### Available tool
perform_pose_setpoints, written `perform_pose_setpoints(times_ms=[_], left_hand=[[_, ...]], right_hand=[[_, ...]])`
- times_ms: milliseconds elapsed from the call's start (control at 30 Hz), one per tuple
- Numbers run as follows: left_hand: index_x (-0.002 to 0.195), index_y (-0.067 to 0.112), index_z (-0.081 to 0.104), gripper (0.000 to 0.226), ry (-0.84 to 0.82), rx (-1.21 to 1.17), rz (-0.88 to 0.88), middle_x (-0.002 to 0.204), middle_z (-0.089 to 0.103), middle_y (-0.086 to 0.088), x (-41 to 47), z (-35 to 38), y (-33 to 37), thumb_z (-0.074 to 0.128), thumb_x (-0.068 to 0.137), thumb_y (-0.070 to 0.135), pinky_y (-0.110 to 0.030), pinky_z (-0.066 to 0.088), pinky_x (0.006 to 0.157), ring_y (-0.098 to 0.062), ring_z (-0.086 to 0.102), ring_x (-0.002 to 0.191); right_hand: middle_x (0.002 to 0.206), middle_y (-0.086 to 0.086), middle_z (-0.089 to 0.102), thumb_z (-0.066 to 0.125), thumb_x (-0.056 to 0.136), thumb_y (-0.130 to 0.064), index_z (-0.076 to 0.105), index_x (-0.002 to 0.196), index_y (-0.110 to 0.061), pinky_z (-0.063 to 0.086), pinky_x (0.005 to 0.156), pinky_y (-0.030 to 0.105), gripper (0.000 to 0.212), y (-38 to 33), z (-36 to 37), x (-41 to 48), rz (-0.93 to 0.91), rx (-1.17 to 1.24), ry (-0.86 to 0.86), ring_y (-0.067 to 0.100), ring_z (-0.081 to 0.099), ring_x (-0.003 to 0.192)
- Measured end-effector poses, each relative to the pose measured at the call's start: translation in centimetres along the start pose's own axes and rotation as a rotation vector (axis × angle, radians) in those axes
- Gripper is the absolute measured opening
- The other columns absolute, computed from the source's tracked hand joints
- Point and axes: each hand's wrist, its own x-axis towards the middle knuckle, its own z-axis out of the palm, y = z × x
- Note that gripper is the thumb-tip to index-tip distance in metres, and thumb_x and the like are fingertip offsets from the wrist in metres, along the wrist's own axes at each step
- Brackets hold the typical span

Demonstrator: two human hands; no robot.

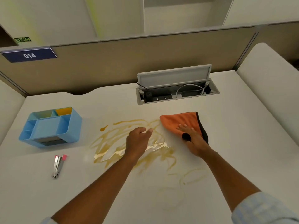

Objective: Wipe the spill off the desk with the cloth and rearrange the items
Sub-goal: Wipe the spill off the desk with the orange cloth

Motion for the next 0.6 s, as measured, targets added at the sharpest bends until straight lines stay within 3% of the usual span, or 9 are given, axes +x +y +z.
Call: perform_pose_setpoints(times_ms=[67, 200, 267, 333, 433, 600], left_hand=[[0.115, 0.027, 0.072, 0.042, 0.064, 0.059, 0.095, 0.096, 0.076, 0.01, -1.5, -2.8, -3.1, 0.071, 0.086, 0.056, -0.032, 0.058, 0.084, 0.0, 0.07, 0.088], [0.111, 0.032, 0.069, 0.038, 0.126, 0.195, 0.192, 0.09, 0.074, 0.015, -4.2, -8.5, -8.9, 0.081, 0.079, 0.051, -0.02, 0.049, 0.076, 0.005, 0.066, 0.09], [0.118, 0.032, 0.067, 0.053, 0.119, 0.282, 0.194, 0.1, 0.072, 0.015, -5.1, -10.7, -11.2, 0.082, 0.074, 0.057, -0.026, 0.052, 0.083, 0.002, 0.065, 0.097], [0.135, 0.031, 0.057, 0.078, 0.023, 0.4, 0.161, 0.125, 0.066, 0.009, -5.7, -12.3, -12.9, 0.08, 0.068, 0.066, -0.036, 0.051, 0.097, -0.011, 0.06, 0.116], [0.154, 0.029, 0.036, 0.111, -0.138, 0.644, 0.094, 0.156, 0.043, 0.001, -6.1, -14.2, -14.1, 0.083, 0.062, 0.071, -0.049, 0.039, 0.112, -0.028, 0.041, 0.14], [0.16, 0.019, 0.018, 0.144, -0.184, 0.918, 0.069, 0.167, 0.024, -0.007, -6.5, -17.4, -15.8, 0.079, 0.048, 0.085, -0.048, 0.032, 0.12, -0.031, 0.025, 0.152]], right_hand=[[0.168, -0.005, 0.029, 0.035, 0.088, -0.022, 0.037, 0.159, -0.019, 0.001, 0.131, 0.04, 0.07, 1.3, 0.7, -2.4, 0.031, -0.052, 0.028, 0.018, 0.013, 0.16], [0.171, -0.008, 0.001, 0.017, 0.089, -0.051, 0.008, 0.162, -0.028, -0.009, 0.13, 0.045, 0.077, 1.7, 4.7, -6.0, 0.069, -0.289, 0.026, 0.02, -0.008, 0.16], [0.172, -0.007, -0.006, 0.019, 0.09, -0.054, 0.004, 0.163, -0.032, -0.008, 0.129, 0.048, 0.077, 0.4, 6.9, -6.2, 0.056, -0.438, 0.005, 0.023, -0.012, 0.16], [0.172, -0.007, -0.01, 0.023, 0.095, -0.055, 0.001, 0.164, -0.033, -0.006, 0.129, 0.051, 0.076, -1.2, 8.5, -6.0, 0.02, -0.532, -0.022, 0.026, -0.013, 0.16], [0.172, -0.007, -0.014, 0.016, 0.096, -0.059, -0.002, 0.164, -0.034, -0.007, 0.128, 0.052, 0.075, -3.5, 10.6, -6.6, -0.035, -0.57, -0.074, 0.026, -0.018, 0.159], [0.174, -0.011, -0.001, 0.029, 0.098, -0.053, 0.009, 0.165, -0.036, 0.0, 0.13, 0.047, 0.072, -2.9, 10.6, -10.7, -0.162, -0.545, -0.115, 0.02, -0.006, 0.161]])
